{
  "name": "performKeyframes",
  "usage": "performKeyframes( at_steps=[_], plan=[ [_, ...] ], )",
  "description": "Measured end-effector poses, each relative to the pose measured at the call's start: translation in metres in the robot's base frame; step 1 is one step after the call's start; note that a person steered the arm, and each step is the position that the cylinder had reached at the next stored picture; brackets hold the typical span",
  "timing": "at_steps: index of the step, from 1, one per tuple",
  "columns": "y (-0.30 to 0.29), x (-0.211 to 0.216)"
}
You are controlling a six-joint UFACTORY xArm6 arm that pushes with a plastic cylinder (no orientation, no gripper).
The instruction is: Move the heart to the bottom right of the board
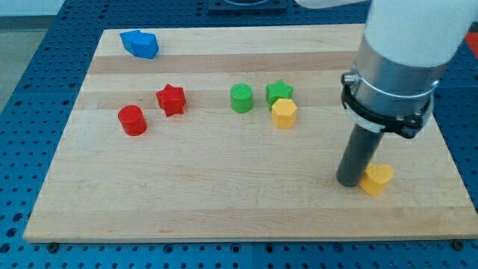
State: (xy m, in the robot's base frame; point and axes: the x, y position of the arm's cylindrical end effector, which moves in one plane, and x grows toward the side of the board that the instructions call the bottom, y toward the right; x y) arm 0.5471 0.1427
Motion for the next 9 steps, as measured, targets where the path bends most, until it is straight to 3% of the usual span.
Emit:
performKeyframes(
  at_steps=[9],
  plan=[
    [0.07,-0.034]
  ],
)
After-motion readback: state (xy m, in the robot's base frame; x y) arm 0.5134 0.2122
